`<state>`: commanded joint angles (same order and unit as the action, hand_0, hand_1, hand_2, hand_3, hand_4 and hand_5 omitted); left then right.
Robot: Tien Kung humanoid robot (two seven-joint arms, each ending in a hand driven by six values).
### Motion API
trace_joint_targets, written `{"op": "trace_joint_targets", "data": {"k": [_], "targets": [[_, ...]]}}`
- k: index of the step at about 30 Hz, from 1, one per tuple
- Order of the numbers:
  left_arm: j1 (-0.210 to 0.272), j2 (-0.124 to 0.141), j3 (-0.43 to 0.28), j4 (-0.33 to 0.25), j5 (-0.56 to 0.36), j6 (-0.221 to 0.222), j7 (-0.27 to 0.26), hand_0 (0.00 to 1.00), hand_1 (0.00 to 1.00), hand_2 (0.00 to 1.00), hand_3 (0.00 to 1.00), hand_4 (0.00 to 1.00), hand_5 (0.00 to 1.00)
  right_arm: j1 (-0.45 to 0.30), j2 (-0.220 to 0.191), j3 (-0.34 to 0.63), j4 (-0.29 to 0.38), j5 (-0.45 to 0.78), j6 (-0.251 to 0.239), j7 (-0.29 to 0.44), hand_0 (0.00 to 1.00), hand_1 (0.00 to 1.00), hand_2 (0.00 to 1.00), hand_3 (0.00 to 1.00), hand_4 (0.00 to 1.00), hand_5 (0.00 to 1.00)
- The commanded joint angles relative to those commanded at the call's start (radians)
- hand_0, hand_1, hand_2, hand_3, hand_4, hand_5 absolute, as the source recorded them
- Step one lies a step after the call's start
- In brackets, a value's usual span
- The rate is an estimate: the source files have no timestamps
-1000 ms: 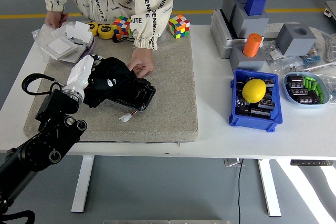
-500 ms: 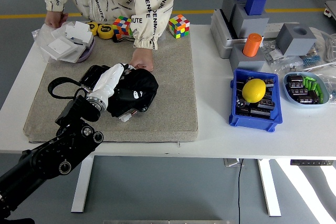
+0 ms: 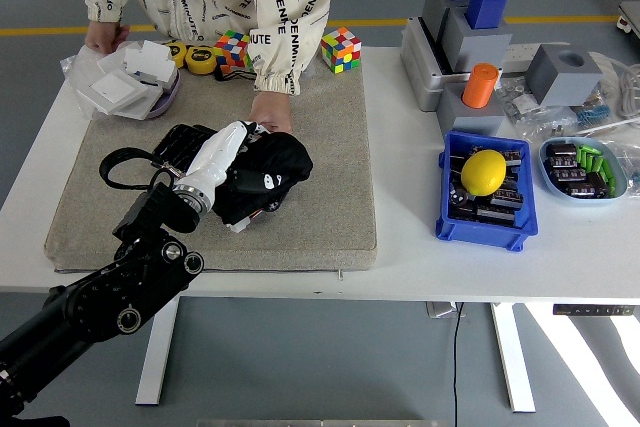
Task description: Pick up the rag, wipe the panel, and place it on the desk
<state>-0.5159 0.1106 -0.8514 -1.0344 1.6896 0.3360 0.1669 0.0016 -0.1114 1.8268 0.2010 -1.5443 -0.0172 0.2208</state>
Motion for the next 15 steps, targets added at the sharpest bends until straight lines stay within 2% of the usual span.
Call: {"op": "trace_joint_targets", "data": {"k": [4,15], "targets": [[0.003,0.0,-0.042,0.038,0.007,0.035,-0.018,0.199,0.213,0.26,0.548,0.599,0.002,-0.001,0.001,-0.001,0.002,0.004,0.0,0.0,0.52,0.548,0.488,0.519,0.842,0.35],[-0.016,-0.006,-0.168,0.161,0.025,0.065,-0.046,0.198,0.213,0.259,0.549,0.598,0.002,0.0,0.002,-0.03,0.011,0.03,0.001,0.0,0.519,0.547,0.489,0.52,0.842,0.35]]}}
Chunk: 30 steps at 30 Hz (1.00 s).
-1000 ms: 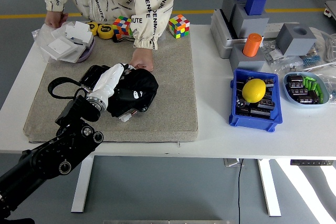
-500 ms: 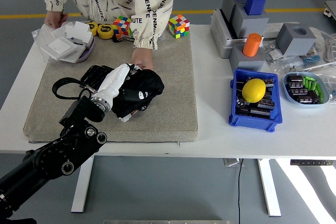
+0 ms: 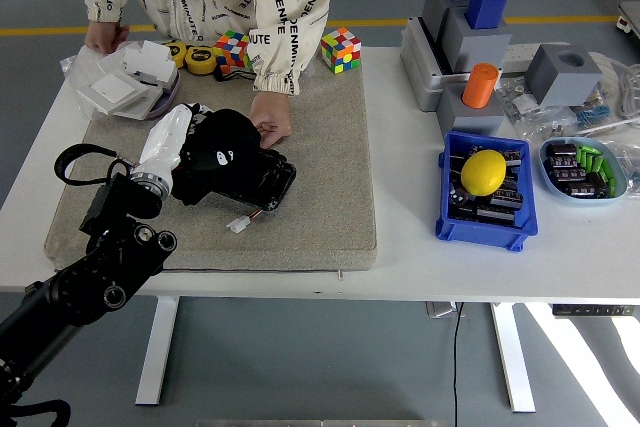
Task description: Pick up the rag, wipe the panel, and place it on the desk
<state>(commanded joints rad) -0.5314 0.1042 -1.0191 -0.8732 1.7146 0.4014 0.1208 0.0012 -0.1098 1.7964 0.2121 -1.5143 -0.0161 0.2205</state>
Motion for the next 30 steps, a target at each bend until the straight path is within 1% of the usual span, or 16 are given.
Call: {"op": "trace_joint_targets", "data": {"k": [2,4,8,11,15,22,27,30], "targets": [[-0.003,-0.003,-0.02,0.018,-0.002,0.006,-0.009,0.198,0.213,0.259,0.549,0.598,0.002,0.0,0.001,0.004,-0.001,-0.004,0.0,0.0,0.519,0.547,0.489,0.52,0.842,0.35],[-0.011,-0.007,-0.046,0.052,-0.014,0.017,-0.029,0.198,0.213,0.259,0.549,0.598,0.002,-0.002,0.001,0.011,-0.003,-0.009,0.0,0.0,0.519,0.547,0.489,0.52,0.842,0.35],[-0.023,-0.011,-0.094,0.106,-0.011,0.027,-0.043,0.2,0.213,0.257,0.549,0.599,0.002,-0.002,0.002,0.013,-0.003,-0.01,0.0,0.0,0.521,0.547,0.488,0.52,0.842,0.351],[-0.033,-0.013,-0.135,0.147,0.006,0.031,-0.043,0.2,0.209,0.255,0.549,0.597,0.002,-0.001,0.001,0.013,-0.004,-0.01,0.0,-0.001,0.521,0.547,0.488,0.519,0.843,0.349],[-0.044,-0.013,-0.185,0.187,0.022,0.039,-0.045,0.2,0.209,0.255,0.549,0.597,0.002,-0.002,0.001,0.012,-0.004,-0.01,0.0,-0.001,0.521,0.547,0.488,0.519,0.843,0.349],[-0.052,-0.013,-0.256,0.221,0.039,0.07,-0.056,0.199,0.208,0.253,0.548,0.597,0.002,-0.002,0.002,0.014,-0.003,-0.009,-0.001,0.0,0.521,0.547,0.488,0.519,0.842,0.349],[-0.052,-0.011,-0.257,0.221,0.038,0.069,-0.057,0.198,0.209,0.253,0.549,0.596,0.002,-0.002,0.002,0.012,-0.003,-0.008,0.0,-0.001,0.521,0.547,0.488,0.52,0.843,0.35],[-0.049,-0.011,-0.245,0.215,0.033,0.063,-0.054,0.198,0.208,0.253,0.548,0.596,0.002,-0.002,0.002,0.01,-0.003,-0.006,0.0,0.0,0.521,0.547,0.488,0.519,0.843,0.35]]}}
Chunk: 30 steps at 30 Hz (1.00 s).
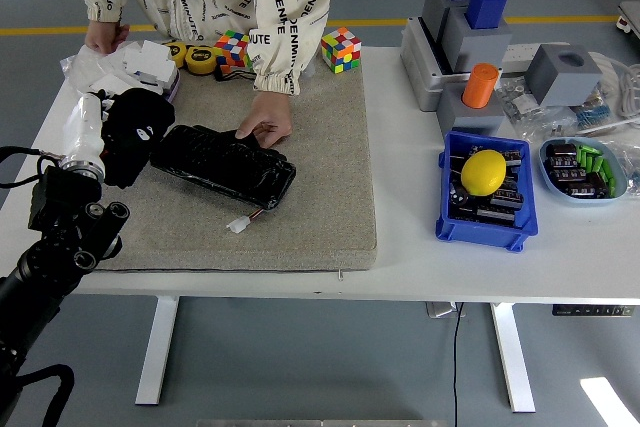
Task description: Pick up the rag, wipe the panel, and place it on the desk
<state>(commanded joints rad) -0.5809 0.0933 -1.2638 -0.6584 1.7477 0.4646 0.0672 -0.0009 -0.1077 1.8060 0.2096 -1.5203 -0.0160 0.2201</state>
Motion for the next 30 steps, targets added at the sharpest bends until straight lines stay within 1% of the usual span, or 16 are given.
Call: {"op": "trace_joint_targets", "data": {"k": [9,17,23,30], "targets": [[0.005,0.001,0.06,-0.032,-0.013,-0.015,0.019,0.198,0.208,0.252,0.548,0.596,0.002,0.0,-0.001,0.002,0.0,-0.002,0.0,0.0,0.522,0.548,0.489,0.519,0.843,0.35],[0.013,0.008,0.148,-0.087,-0.048,-0.028,0.037,0.198,0.207,0.251,0.548,0.594,0.002,0.0,-0.001,0.002,0.0,-0.002,0.0,0.0,0.521,0.547,0.489,0.52,0.844,0.349],[0.024,0.018,0.239,-0.155,-0.082,-0.036,0.052,0.198,0.207,0.251,0.548,0.594,0.002,0.001,-0.001,0.001,0.001,-0.003,0.0,0.0,0.521,0.547,0.489,0.52,0.845,0.349],[0.023,0.031,0.364,-0.251,-0.12,-0.042,0.07,0.196,0.206,0.252,0.548,0.593,0.002,0.002,0.0,0.002,0.001,-0.002,0.0,0.0,0.521,0.547,0.489,0.52,0.844,0.349]]}}
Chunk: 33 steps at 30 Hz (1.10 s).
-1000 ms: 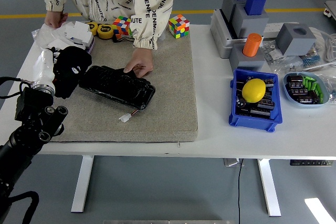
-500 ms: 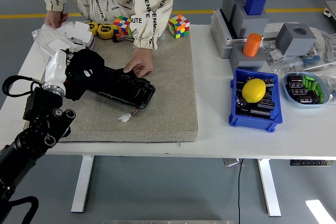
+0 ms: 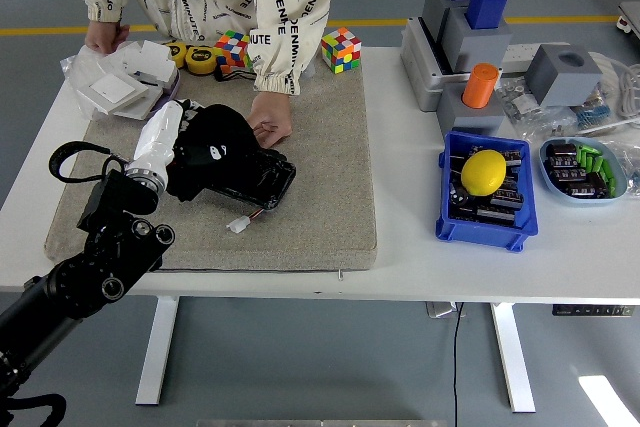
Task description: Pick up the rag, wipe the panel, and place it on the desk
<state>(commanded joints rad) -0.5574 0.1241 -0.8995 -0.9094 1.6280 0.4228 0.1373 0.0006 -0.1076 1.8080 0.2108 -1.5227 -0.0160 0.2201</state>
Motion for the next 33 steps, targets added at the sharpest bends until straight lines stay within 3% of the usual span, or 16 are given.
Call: {"op": "trace_joint_targets", "data": {"k": [11,18,25,33], "targets": [[-0.009,0.003,0.155,-0.074,-0.047,-0.008,0.016,0.197,0.205,0.25,0.548,0.592,0.002,0.001,-0.001,-0.006,-0.001,0.0,0.0,0.0,0.521,0.548,0.489,0.521,0.845,0.35],[-0.014,0.004,0.204,-0.115,-0.068,-0.009,0.013,0.197,0.205,0.25,0.548,0.592,0.002,0.002,-0.002,-0.007,0.0,0.001,0.0,0.0,0.521,0.549,0.489,0.521,0.845,0.35],[-0.008,-0.002,0.194,-0.118,-0.067,-0.005,0.008,0.198,0.204,0.249,0.548,0.592,0.002,-0.001,-0.002,-0.007,-0.001,-0.001,0.0,0.0,0.521,0.547,0.489,0.521,0.845,0.35],[-0.008,-0.009,0.126,-0.052,-0.052,0.008,-0.012,0.198,0.204,0.25,0.548,0.593,0.002,0.0,-0.001,-0.005,-0.001,0.001,0.0,0.001,0.521,0.547,0.489,0.521,0.846,0.351]]}}
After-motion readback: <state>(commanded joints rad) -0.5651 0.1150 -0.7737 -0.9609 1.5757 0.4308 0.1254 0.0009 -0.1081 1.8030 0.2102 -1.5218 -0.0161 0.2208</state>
